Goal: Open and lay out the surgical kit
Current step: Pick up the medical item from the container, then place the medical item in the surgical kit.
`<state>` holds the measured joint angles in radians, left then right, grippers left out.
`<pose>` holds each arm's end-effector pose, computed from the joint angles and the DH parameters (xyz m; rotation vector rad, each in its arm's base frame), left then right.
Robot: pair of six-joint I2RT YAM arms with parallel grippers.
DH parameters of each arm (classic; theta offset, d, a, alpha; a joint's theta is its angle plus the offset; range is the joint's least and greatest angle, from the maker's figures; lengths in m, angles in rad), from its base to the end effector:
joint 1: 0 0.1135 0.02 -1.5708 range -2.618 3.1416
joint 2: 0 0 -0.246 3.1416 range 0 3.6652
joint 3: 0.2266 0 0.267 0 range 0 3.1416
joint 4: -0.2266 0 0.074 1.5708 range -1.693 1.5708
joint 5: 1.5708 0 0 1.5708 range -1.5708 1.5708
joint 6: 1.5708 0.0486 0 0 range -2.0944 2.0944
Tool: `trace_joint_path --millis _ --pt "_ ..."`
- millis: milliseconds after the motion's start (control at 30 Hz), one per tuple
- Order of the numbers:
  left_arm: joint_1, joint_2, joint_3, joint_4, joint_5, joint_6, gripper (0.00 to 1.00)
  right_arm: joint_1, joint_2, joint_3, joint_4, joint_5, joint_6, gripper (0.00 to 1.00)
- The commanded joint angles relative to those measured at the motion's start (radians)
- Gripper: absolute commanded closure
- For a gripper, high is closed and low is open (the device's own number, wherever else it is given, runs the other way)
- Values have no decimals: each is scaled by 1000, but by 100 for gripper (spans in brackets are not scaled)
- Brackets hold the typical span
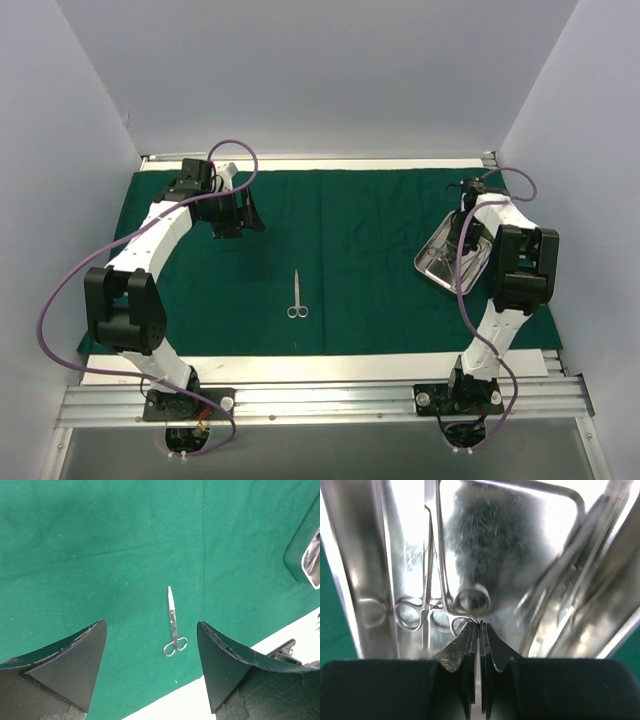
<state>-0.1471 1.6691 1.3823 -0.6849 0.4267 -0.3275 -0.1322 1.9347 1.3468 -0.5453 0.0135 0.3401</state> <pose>0.3703 -0.0752 0.2446 -0.0601 2.5704 -0.7265 0.4056 -0.0546 0.1380 0.6367 2.6286 0.0442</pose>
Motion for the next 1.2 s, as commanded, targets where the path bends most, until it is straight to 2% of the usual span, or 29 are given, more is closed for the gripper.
trace_joint_path --millis 0,267,367,467,767,867,1000,1167 --pt "-6 -35 55 16 44 -30 19 -3 -161 9 -85 -3 -33 100" --pt "-66 -16 127 27 76 -93 18 5 -347 32 -198 -66 -69 100" --pt "-78 0 156 30 106 -130 18 49 -405 44 -237 -84 -76 100" --pt "-106 9 210 7 92 -162 18 167 -463 64 -255 -60 -58 100" --pt "-253 43 356 -106 -146 -312 17 459 -497 83 -202 -63 13 100" --pt "-292 72 405 -151 -189 -361 21 509 -485 112 -194 -72 19 100" --pt "-409 119 510 -185 -265 -398 23 595 -448 175 -222 -44 16 100" --pt "-503 184 587 -231 -305 -488 24 628 -436 219 -238 -35 17 100"
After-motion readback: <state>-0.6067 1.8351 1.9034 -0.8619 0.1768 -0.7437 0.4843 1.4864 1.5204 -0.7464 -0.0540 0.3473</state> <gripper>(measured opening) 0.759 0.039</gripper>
